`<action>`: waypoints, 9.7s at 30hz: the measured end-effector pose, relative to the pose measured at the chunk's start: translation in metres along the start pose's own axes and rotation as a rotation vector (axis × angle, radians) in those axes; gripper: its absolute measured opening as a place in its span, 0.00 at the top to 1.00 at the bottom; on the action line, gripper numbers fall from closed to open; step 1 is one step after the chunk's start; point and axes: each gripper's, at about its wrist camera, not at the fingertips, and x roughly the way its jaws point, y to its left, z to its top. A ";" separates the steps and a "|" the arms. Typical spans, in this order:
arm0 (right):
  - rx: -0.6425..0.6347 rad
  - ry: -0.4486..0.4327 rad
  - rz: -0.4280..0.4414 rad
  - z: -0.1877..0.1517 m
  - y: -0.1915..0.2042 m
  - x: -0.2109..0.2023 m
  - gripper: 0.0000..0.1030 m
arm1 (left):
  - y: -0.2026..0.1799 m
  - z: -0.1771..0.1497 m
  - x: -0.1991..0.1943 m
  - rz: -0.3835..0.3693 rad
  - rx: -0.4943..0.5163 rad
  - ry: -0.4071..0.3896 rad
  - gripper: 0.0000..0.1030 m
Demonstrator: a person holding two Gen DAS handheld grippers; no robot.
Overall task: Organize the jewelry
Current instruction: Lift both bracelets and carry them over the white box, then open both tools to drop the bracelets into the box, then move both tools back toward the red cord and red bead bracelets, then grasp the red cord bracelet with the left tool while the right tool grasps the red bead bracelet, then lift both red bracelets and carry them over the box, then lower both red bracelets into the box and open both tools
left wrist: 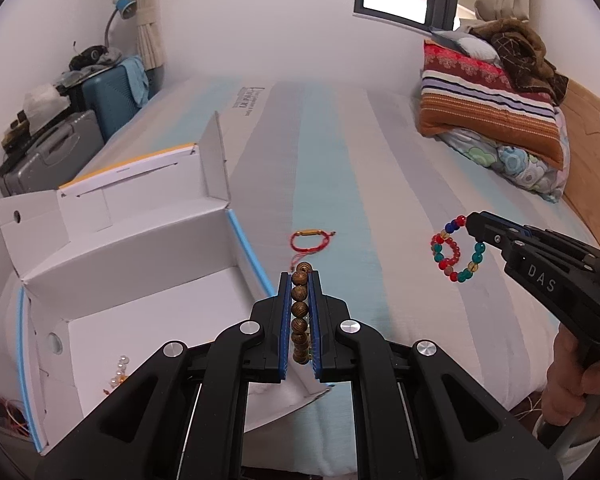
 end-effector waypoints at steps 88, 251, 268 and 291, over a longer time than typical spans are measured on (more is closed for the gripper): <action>-0.111 0.014 0.057 -0.044 0.116 0.046 0.07 | 0.144 -0.080 -0.004 0.226 -0.244 0.005 0.06; 0.015 -0.048 -0.064 0.006 -0.006 -0.007 0.88 | 0.014 -0.001 0.014 0.116 -0.045 -0.047 0.85; -0.161 -0.052 0.089 -0.004 0.155 -0.002 0.88 | 0.147 -0.057 -0.019 0.246 -0.215 0.003 0.85; -0.251 0.193 0.098 -0.070 0.226 0.115 0.88 | 0.206 -0.103 0.044 0.286 -0.288 0.171 0.85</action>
